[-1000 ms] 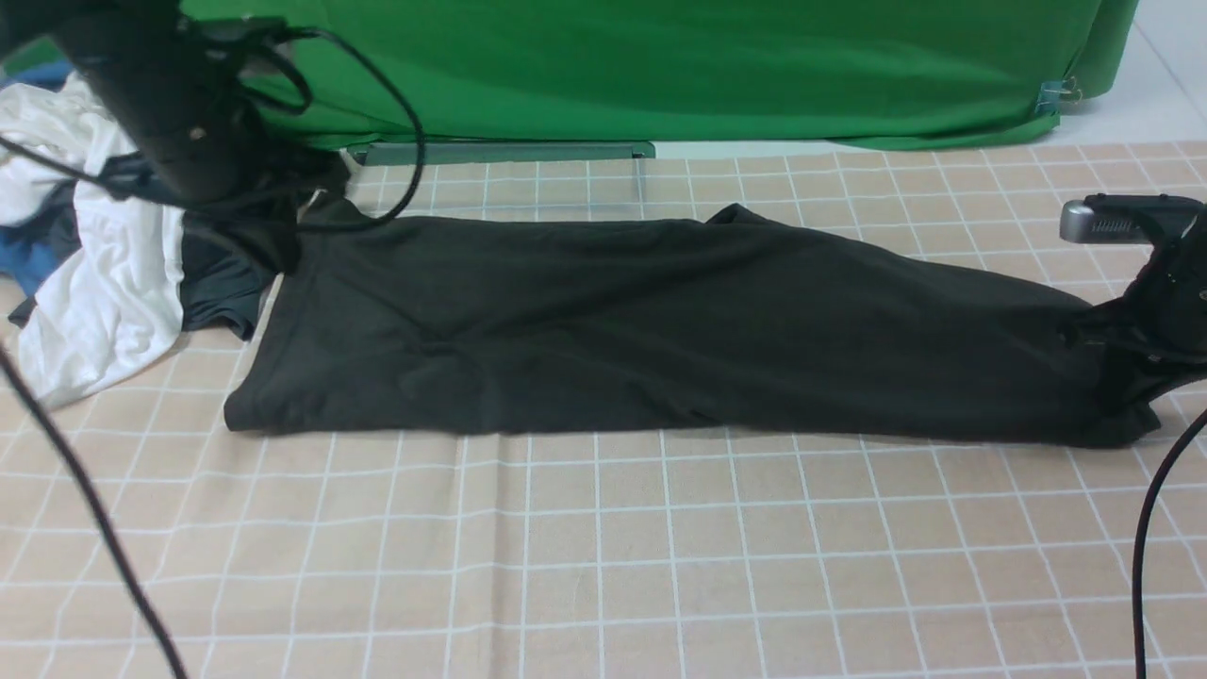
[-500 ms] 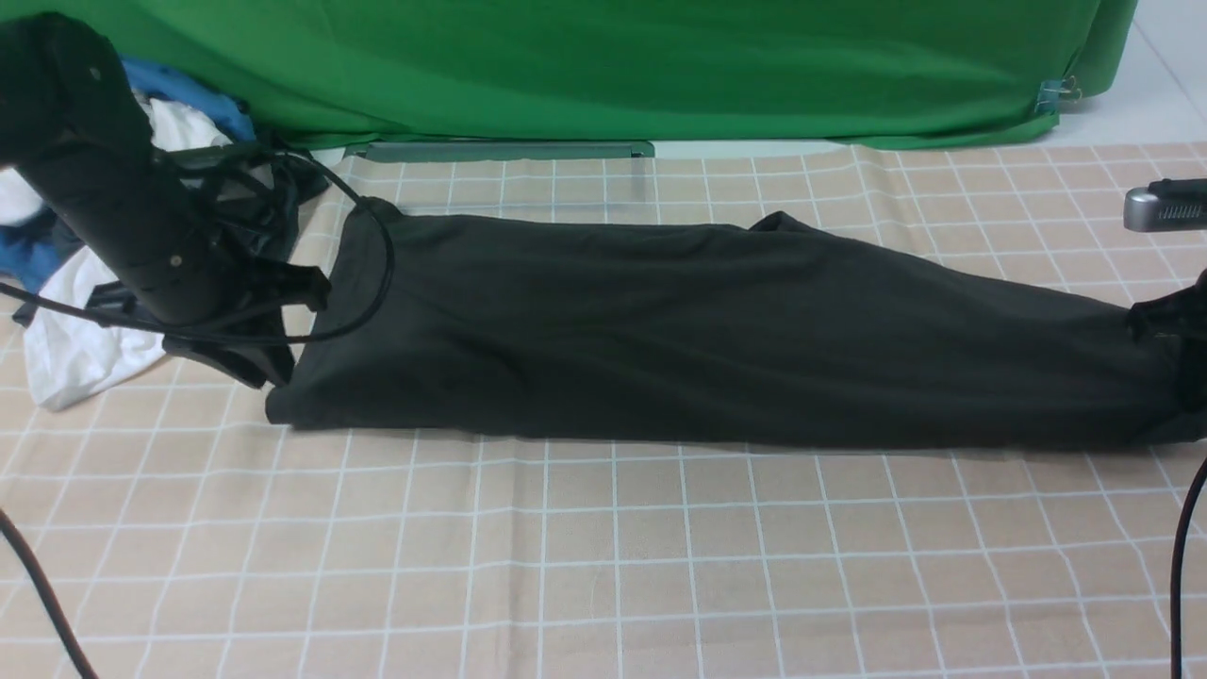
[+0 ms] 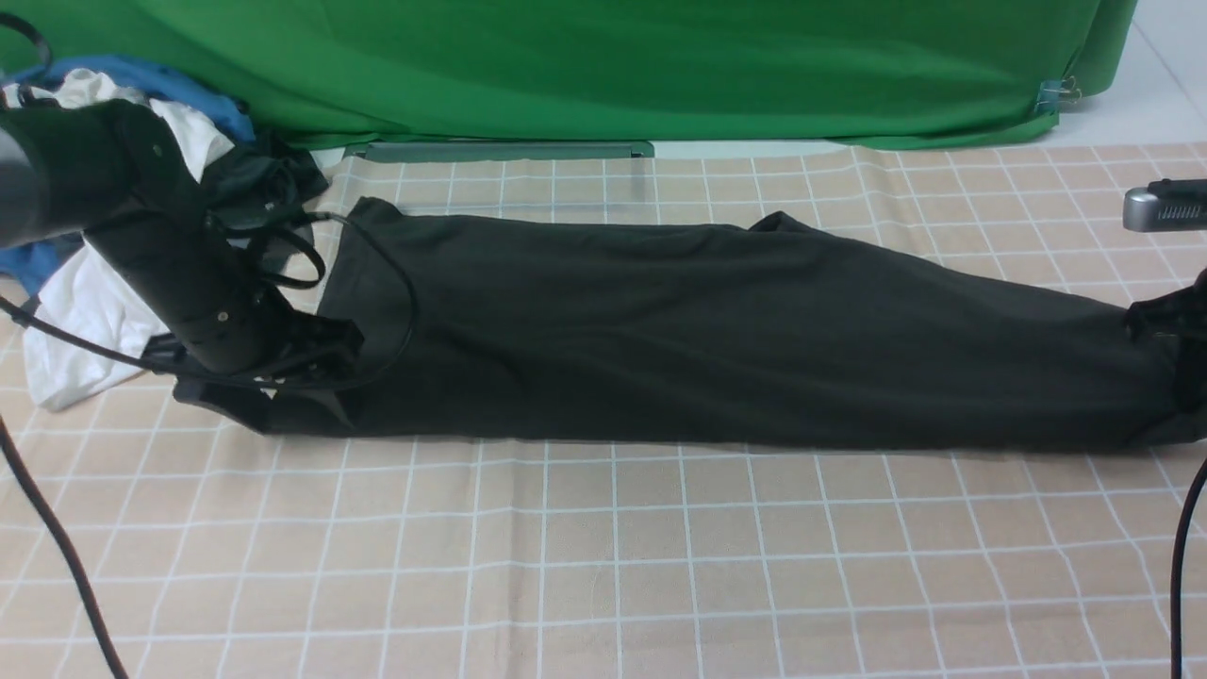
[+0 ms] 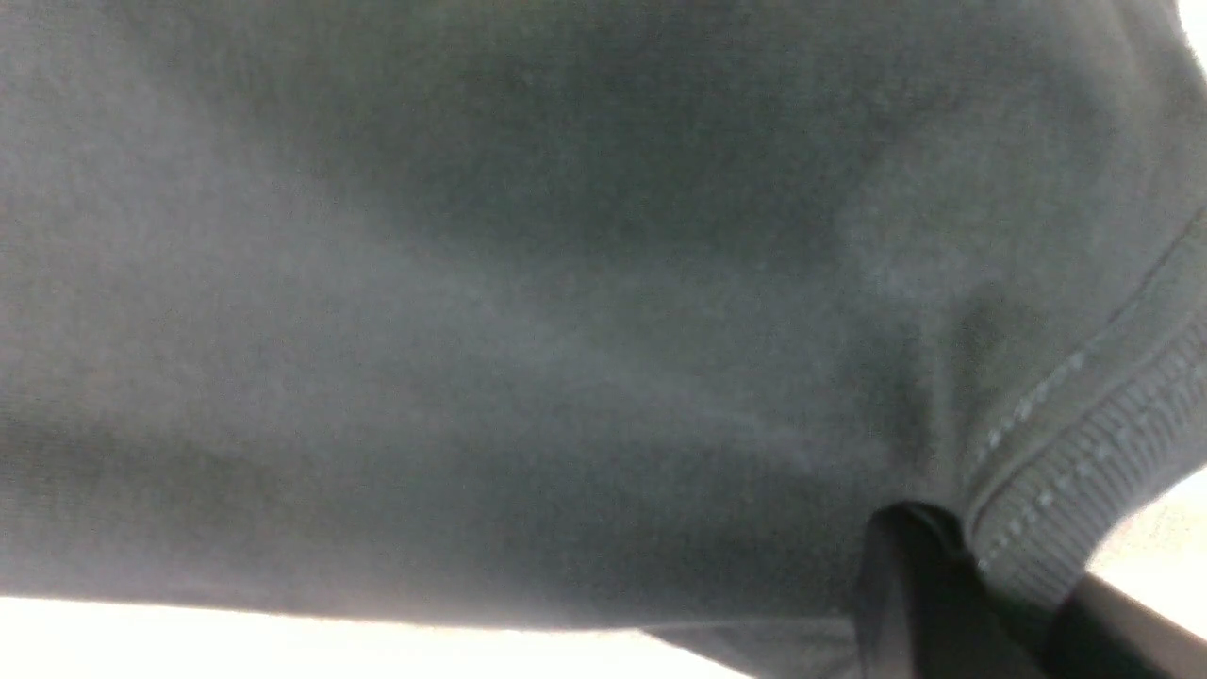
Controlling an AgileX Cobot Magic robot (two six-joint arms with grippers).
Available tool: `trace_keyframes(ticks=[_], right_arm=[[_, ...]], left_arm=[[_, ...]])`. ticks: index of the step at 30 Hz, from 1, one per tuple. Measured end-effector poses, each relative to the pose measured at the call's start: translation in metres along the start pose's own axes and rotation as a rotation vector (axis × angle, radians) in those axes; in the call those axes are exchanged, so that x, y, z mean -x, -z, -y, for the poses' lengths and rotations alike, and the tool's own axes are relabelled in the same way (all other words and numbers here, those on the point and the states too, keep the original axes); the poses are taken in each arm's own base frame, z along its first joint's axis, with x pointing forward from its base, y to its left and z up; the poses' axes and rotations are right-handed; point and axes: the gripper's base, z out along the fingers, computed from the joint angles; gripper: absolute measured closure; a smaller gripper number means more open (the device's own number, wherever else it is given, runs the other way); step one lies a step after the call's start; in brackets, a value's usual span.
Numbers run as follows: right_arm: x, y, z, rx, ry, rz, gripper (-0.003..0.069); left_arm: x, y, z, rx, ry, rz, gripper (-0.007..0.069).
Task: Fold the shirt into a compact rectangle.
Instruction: 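Pull the folded dark garment lengthwise by its ends to straighten it flat on the table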
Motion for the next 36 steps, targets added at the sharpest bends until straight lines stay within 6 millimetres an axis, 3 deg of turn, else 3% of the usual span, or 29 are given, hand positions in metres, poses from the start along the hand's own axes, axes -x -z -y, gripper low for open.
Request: trace_keyframes(ticks=[5,8,11,15,21,24,30,31,33,36], right_arm=[[-0.002,0.006,0.000,0.000,0.008,-0.003,0.0596],[-0.007,0.013,0.000,0.003,0.021,-0.024,0.0596],[-0.012,0.020,-0.001,0.007,0.022,-0.044,0.0596],[-0.020,0.028,0.000,0.012,0.017,-0.066,0.0596],[-0.039,0.016,-0.001,0.015,0.016,-0.144,0.0596],[-0.047,0.008,-0.002,0.019,0.018,-0.184,0.0580],[-0.051,0.003,0.003,-0.033,0.032,-0.191,0.0402],[-0.049,0.004,0.006,-0.077,0.019,-0.176,0.0329],[-0.044,0.010,0.011,-0.128,-0.026,-0.154,0.0258],[-0.041,0.019,0.013,-0.150,-0.055,-0.135,0.0230]], left_arm=[[-0.002,0.000,0.001,-0.013,-0.009,-0.033,0.0509],[-0.003,0.014,0.003,0.002,-0.016,0.003,0.0578],[-0.007,0.038,0.006,0.046,-0.009,0.043,0.0586],[-0.027,0.067,0.011,0.105,0.021,0.019,0.0586],[-0.068,0.058,0.012,0.112,0.067,-0.081,0.0586],[-0.079,0.052,0.012,0.114,0.071,-0.114,0.0586],[-0.083,0.051,0.011,0.121,0.081,-0.121,0.0538],[-0.083,0.051,0.011,0.128,0.082,-0.122,0.0498],[-0.082,0.053,0.009,0.151,0.076,-0.123,0.0419],[-0.079,0.058,0.008,0.168,0.070,-0.123,0.0344]])
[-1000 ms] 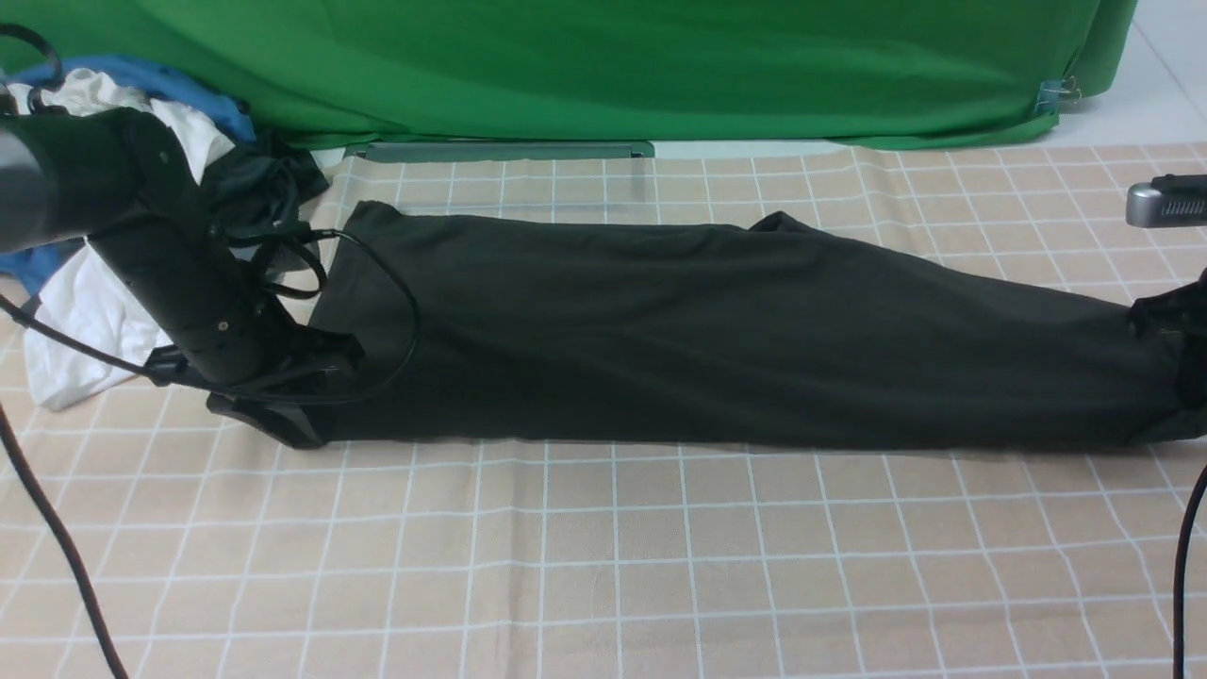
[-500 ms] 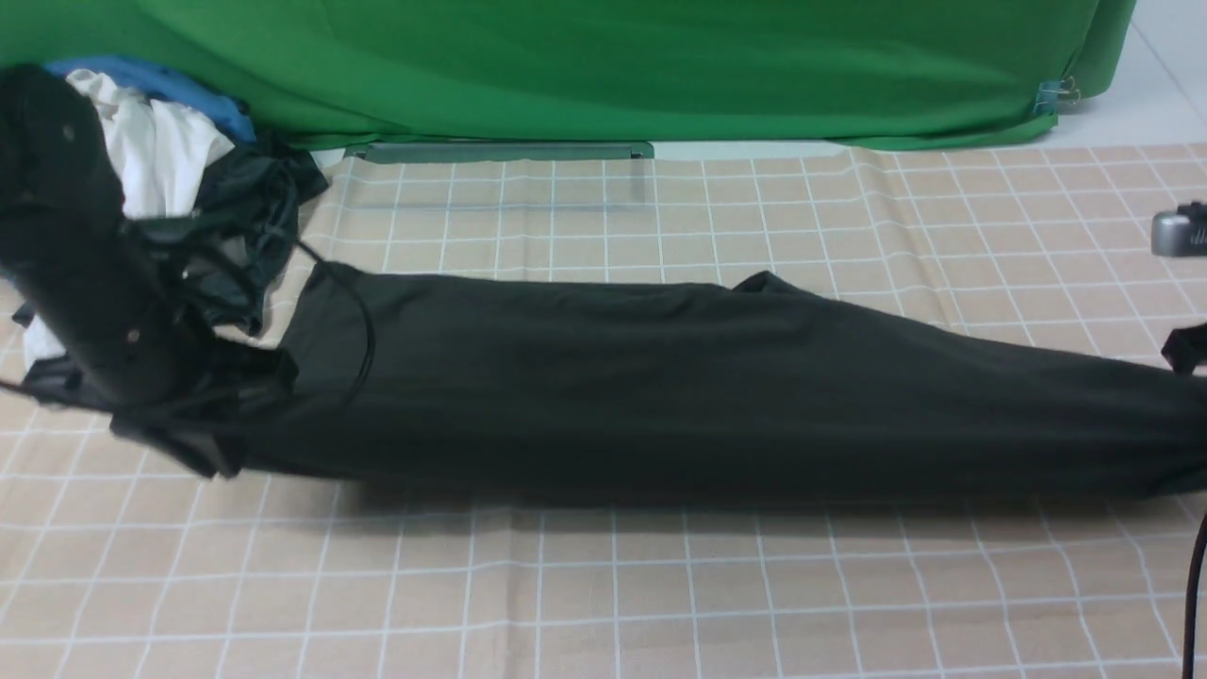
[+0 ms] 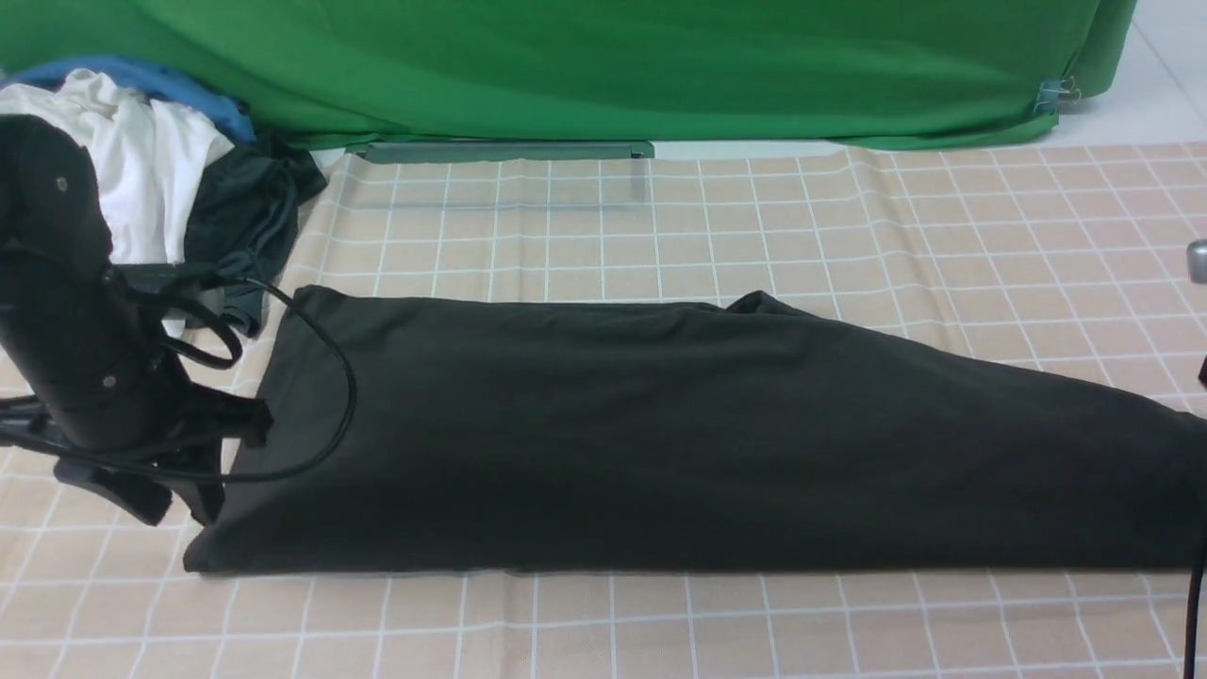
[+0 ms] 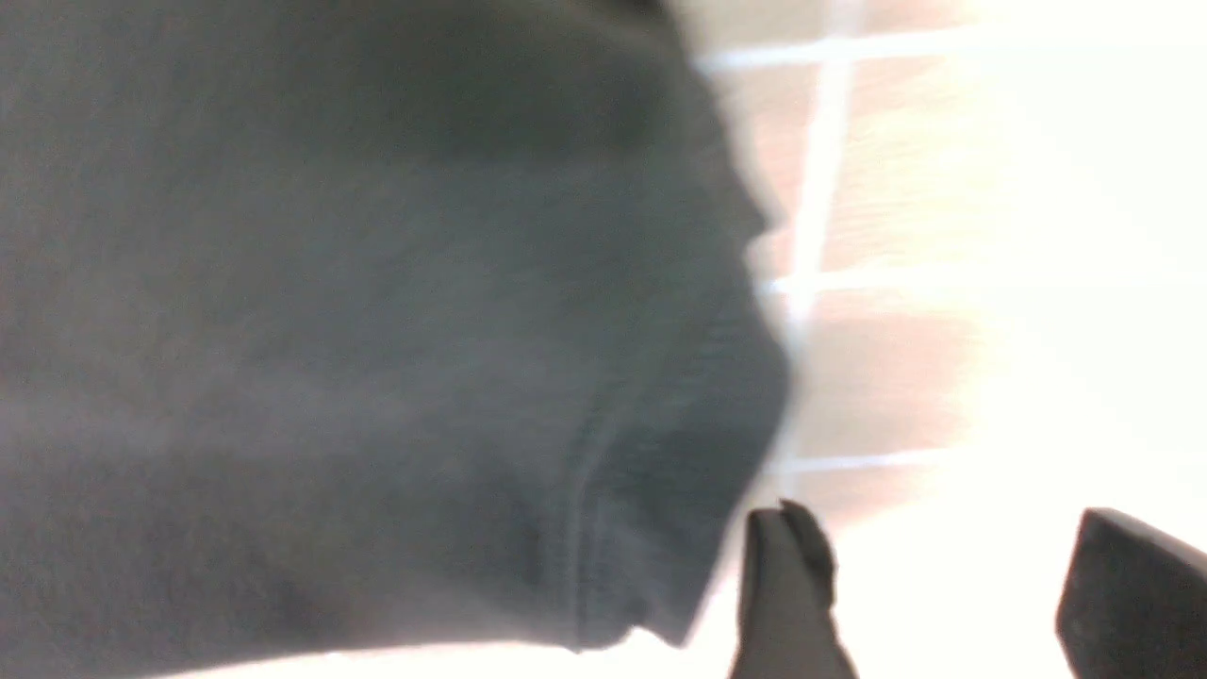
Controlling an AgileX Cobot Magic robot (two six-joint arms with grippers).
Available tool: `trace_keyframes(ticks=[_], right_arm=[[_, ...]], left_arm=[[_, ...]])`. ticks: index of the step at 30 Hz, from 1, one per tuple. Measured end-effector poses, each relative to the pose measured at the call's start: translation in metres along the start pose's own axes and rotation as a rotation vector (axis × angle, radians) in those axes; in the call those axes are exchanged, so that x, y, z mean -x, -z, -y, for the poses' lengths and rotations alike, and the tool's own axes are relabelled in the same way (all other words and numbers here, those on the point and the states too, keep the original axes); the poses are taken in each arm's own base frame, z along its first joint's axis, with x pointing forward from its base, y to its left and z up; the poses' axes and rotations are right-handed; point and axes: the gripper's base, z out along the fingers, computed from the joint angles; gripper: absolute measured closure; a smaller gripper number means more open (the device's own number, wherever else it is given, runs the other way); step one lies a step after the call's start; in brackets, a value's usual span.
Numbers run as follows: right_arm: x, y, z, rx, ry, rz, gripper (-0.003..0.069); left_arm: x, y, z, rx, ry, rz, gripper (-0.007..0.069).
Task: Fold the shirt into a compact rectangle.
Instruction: 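Pull the folded dark garment lengthwise by its ends to straighten it flat on the table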
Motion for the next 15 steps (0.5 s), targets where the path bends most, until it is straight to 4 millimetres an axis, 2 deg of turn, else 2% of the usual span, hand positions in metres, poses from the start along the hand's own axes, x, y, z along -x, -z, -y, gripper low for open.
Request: trace_keyframes(ticks=[1,3,6,9,10,14,15], right_arm=[[-0.001,0.008,0.001,-0.002,-0.020,0.020,0.0221],[-0.003,0.017,0.002,0.004,-0.033,0.043,0.0216],[-0.007,0.027,-0.001,0.046,-0.056,0.073,0.0199],[-0.006,0.027,-0.006,0.095,-0.071,0.084,0.0151],[-0.003,0.025,-0.008,0.109,-0.074,0.088,0.0113],[0.007,0.005,-0.014,0.148,-0.083,0.059,-0.0008],[0.009,0.001,-0.014,0.149,-0.083,0.053,-0.0014]], left_arm=[[0.002,0.006,0.000,0.000,0.000,0.007,0.0301],[0.004,0.011,0.001,-0.009,0.004,0.023,0.0282],[0.005,0.019,0.006,-0.055,0.026,0.081,0.0294],[0.011,0.023,0.015,-0.087,0.018,0.168,0.0368],[0.013,0.024,0.021,-0.091,0.004,0.192,0.0417],[0.015,0.023,0.043,-0.100,-0.078,0.213,0.0577],[0.014,0.023,0.047,-0.102,-0.098,0.212,0.0592]])
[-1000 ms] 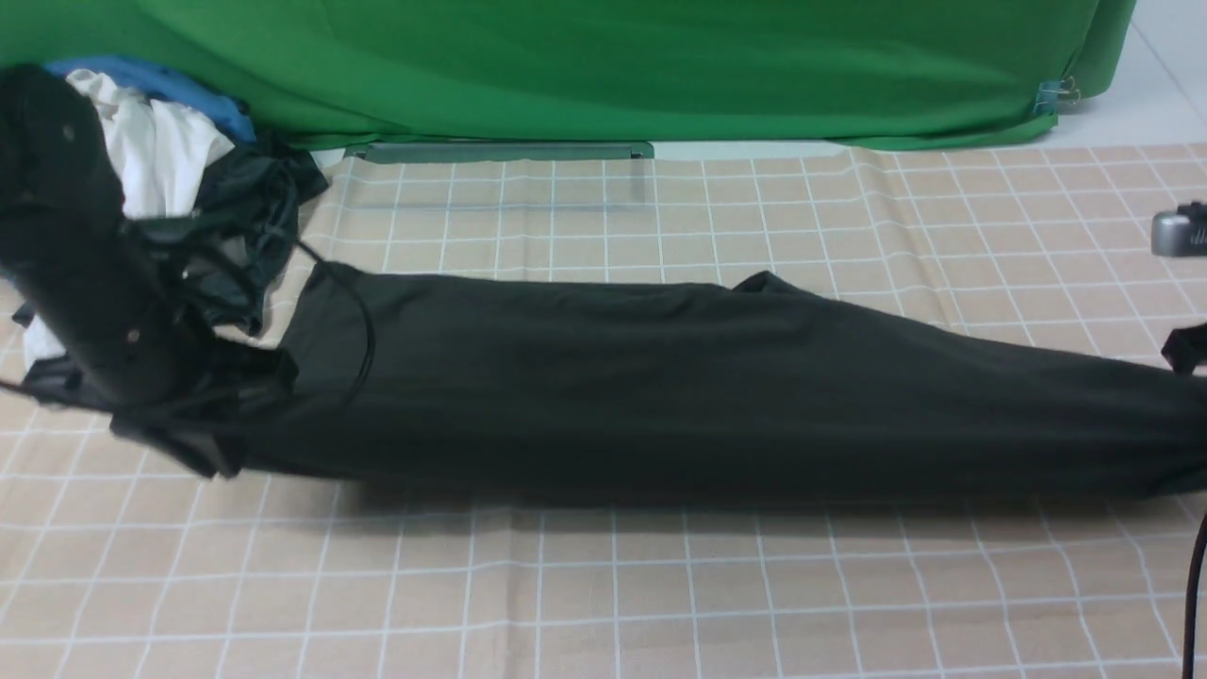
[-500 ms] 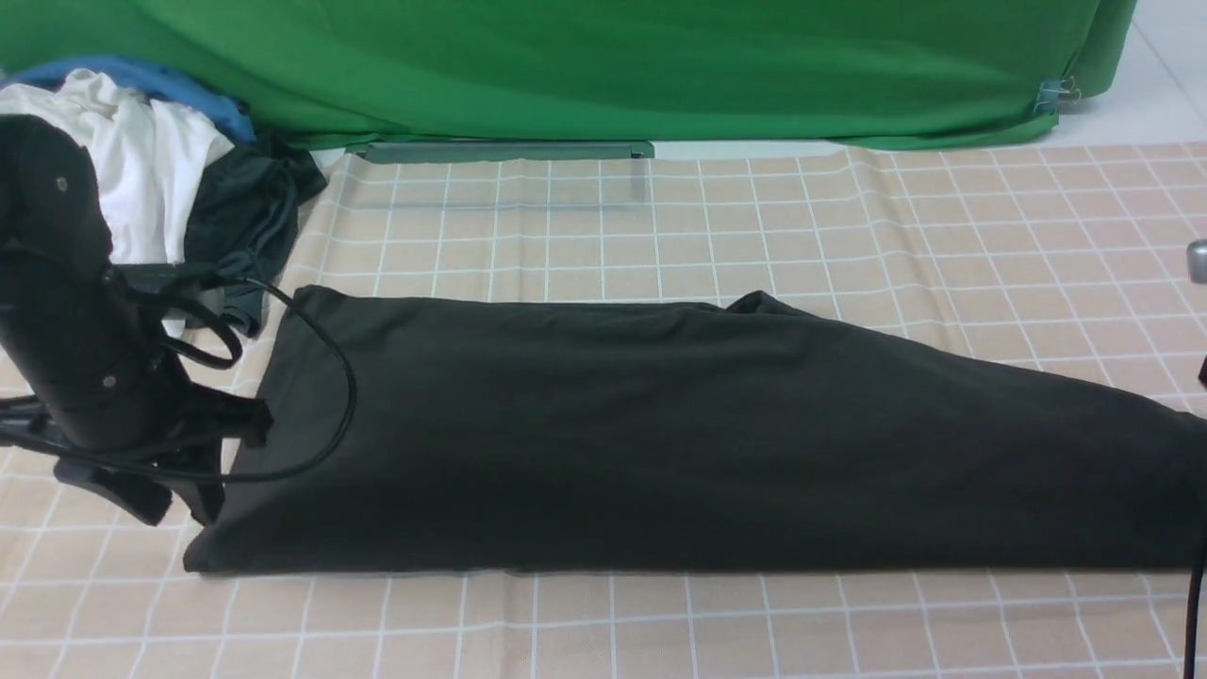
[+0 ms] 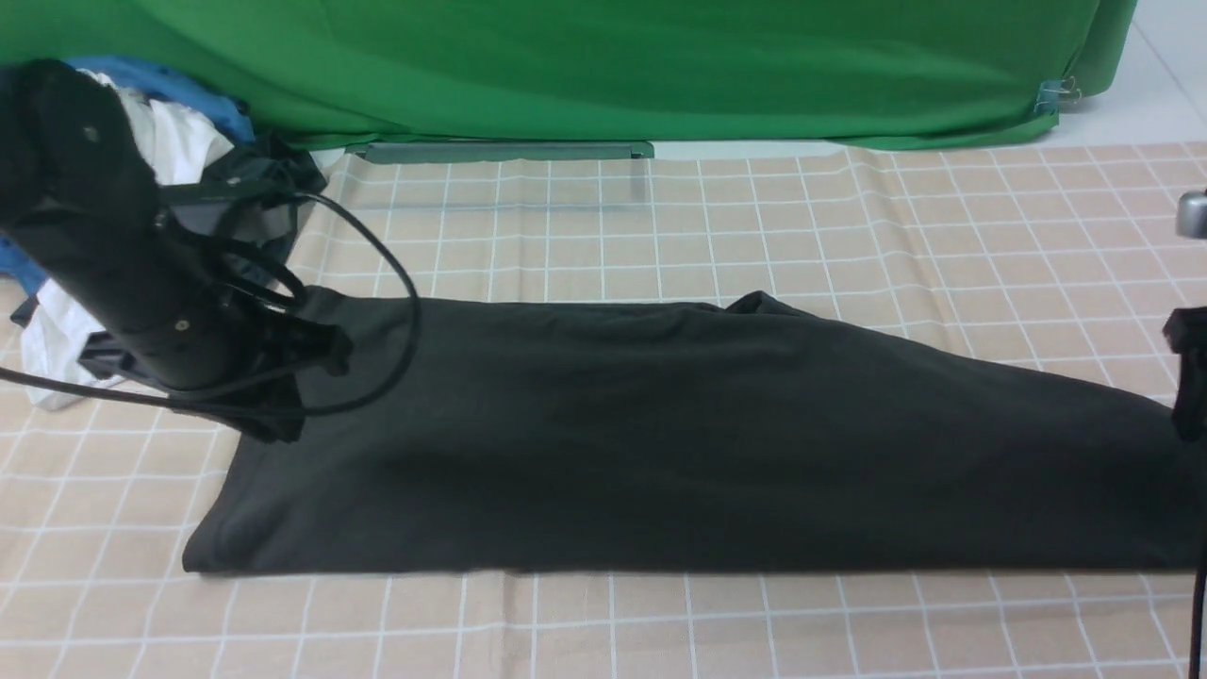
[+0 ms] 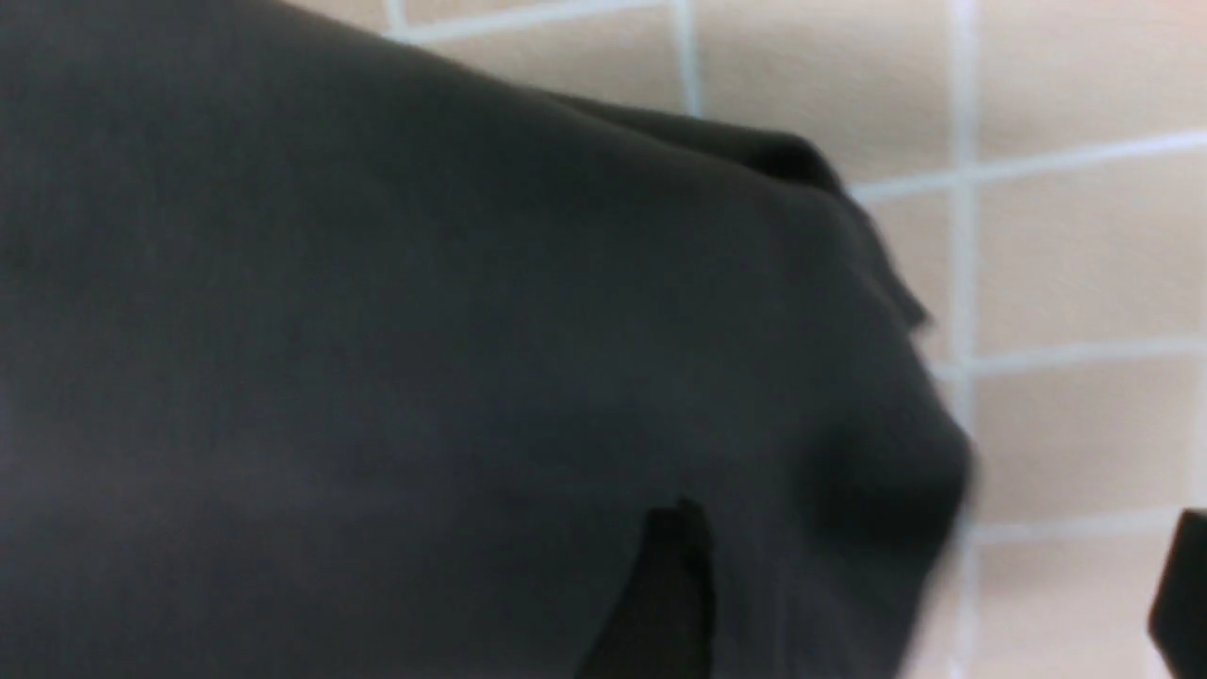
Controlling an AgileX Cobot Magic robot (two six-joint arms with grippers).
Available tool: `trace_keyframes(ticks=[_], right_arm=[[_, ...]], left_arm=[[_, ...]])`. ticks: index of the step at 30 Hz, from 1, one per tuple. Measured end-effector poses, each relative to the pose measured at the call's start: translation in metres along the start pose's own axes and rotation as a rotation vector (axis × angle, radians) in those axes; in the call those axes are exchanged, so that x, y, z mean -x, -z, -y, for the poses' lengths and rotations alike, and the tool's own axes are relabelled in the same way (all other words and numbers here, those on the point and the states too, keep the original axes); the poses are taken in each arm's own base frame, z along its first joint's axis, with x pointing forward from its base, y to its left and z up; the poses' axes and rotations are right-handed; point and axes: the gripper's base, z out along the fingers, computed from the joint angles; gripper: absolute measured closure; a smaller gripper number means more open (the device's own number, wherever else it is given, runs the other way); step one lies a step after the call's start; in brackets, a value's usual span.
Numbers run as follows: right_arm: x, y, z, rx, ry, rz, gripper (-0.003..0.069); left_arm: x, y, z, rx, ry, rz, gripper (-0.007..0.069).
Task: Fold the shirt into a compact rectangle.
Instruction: 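Pull the folded dark garment lengthwise by its ends to straighten it flat on the table, then fold the right end of the dark garment over onto its left end with the right gripper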
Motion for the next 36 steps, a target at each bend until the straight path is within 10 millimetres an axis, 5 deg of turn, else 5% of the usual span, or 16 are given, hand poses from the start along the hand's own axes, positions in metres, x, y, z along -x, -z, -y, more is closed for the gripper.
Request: trace_keyframes(ticks=[8,12,16,20,25,29,34,36], right_arm=[[0.010,-0.042,-0.002,0.011,-0.003,-0.093,-0.0009],[0.013,-0.053,-0.006,0.050,0.007,-0.109,0.0133],[0.014,-0.052,-0.011,0.102,0.037,-0.101,0.0531],[0.016,-0.049,-0.007,0.108,0.042,-0.103,0.0562],[0.016,-0.015,-0.003,0.093,0.037,-0.031,0.0562],[0.008,0.038,-0.015,0.087,0.074,0.094,0.0562],[-0.005,0.085,-0.065,0.125,0.186,0.215,0.0562],[-0.012,0.105,-0.109,0.193,0.265,0.265,0.0562]], left_arm=[[-0.002,0.002,0.010,-0.011,-0.039,-0.008,0.0610],[-0.006,0.011,0.012,-0.014,-0.057,-0.005,0.0610],[-0.010,0.024,0.014,-0.014,-0.066,0.030,0.0610],[-0.015,0.040,0.015,-0.012,-0.080,0.066,0.0610],[-0.026,0.067,0.018,-0.006,-0.097,0.145,0.0608],[-0.037,0.090,0.020,0.012,-0.078,0.212,0.0608],[-0.048,0.107,0.019,0.035,-0.057,0.255,0.0607],[-0.050,0.110,0.020,0.035,-0.053,0.264,0.0606]])
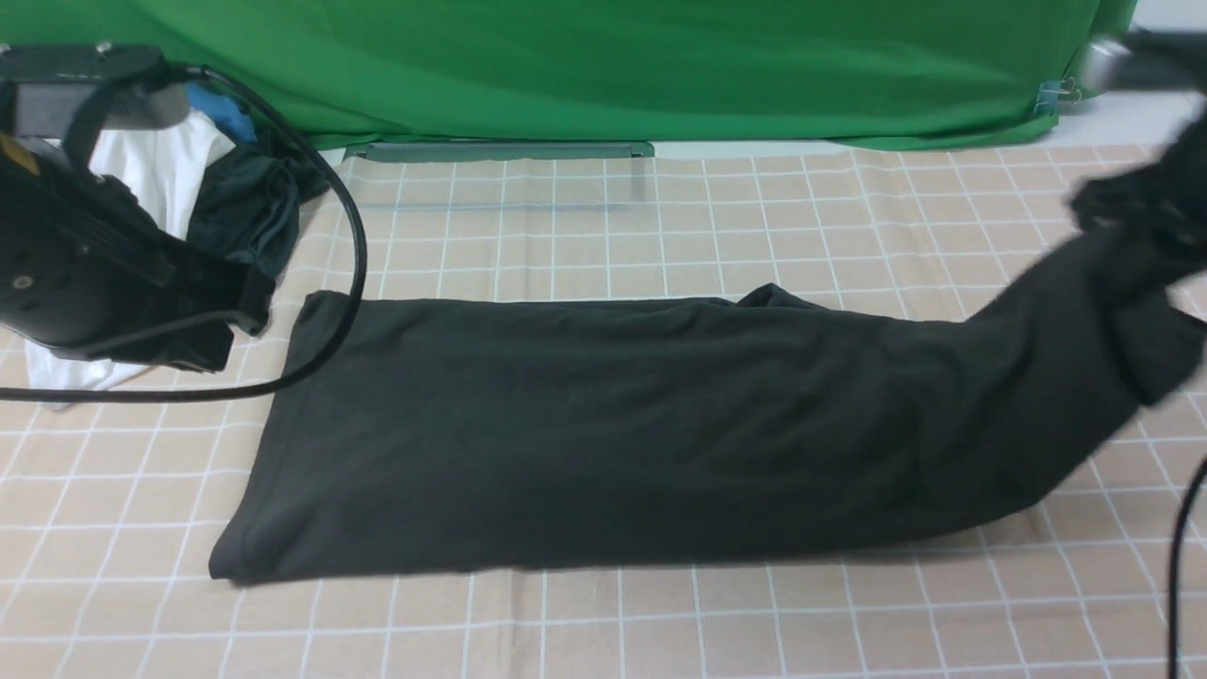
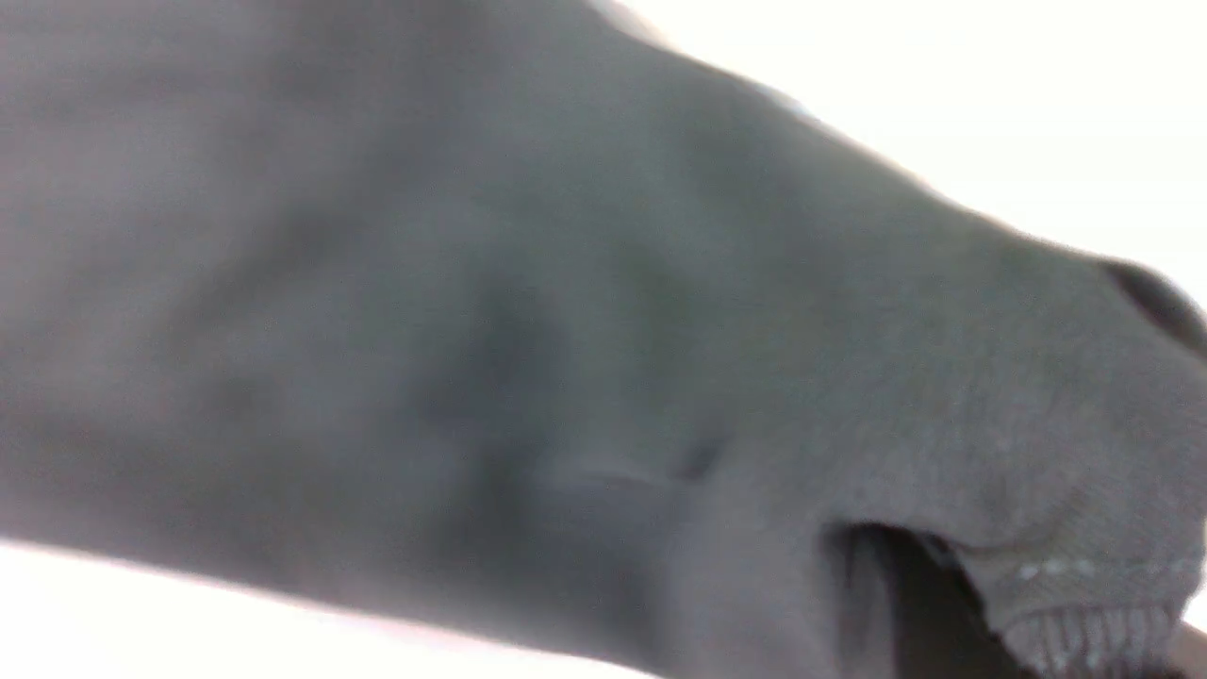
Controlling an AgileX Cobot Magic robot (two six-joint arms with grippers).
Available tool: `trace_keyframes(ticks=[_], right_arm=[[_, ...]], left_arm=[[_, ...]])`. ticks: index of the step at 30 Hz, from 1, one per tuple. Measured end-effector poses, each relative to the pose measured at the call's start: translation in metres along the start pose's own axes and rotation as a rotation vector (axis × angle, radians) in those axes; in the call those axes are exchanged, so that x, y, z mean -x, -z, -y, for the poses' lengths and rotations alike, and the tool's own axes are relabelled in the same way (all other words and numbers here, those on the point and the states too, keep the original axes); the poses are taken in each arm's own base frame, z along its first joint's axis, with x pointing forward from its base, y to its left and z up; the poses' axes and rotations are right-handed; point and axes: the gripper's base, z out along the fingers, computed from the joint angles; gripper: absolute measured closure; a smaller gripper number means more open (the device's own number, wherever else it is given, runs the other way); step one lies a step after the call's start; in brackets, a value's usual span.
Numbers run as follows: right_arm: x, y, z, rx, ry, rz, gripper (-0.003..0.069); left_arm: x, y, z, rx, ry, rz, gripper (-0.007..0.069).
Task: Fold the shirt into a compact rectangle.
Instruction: 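Fold the right end of the dark garment over onto its left end with the right gripper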
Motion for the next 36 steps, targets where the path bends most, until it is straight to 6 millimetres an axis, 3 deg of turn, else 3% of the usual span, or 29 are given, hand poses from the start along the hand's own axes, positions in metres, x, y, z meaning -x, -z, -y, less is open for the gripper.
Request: trace_keyframes(ticks=[9,11,12,14,16,17,25,30,32,36], right_arm=[[0.020,0.012,-0.152,0.243,0.225,0.116,0.0562],[0.024,0.008,-0.190,0.303,0.268,0.133,0.0562],[0.025,0.003,-0.196,0.313,0.270,0.126,0.0562],[0.028,-0.011,-0.229,0.367,0.302,0.123,0.0562],[0.029,-0.018,-0.241,0.386,0.311,0.122,0.0562],[0.029,-0.029,-0.261,0.412,0.321,0.119,0.0562],[0.023,-0.086,-0.325,0.537,0.350,0.076,0.0562],[0.018,-0.123,-0.344,0.575,0.322,0.074,0.0553],[0.017,-0.132,-0.348,0.586,0.310,0.082,0.0520],[0.017,-0.145,-0.356,0.629,0.273,0.111,0.0352]], left_arm=[[-0.001,0.002,0.002,-0.015,0.009,0.000,0.0606],[-0.001,0.002,0.002,-0.019,0.011,0.000,0.0606],[-0.001,0.002,0.002,-0.019,0.011,0.000,0.0606],[-0.001,0.002,0.002,-0.019,0.011,0.000,0.0606],[-0.001,0.002,0.002,-0.020,0.011,0.001,0.0606],[-0.001,0.002,0.002,-0.022,0.012,0.003,0.0606],[0.000,0.002,0.002,-0.022,0.011,0.007,0.0606],[0.000,0.002,0.002,-0.022,0.009,0.007,0.0606],[0.000,0.002,0.002,-0.022,0.009,0.007,0.0606],[0.000,0.002,0.002,-0.022,0.009,0.007,0.0606]])
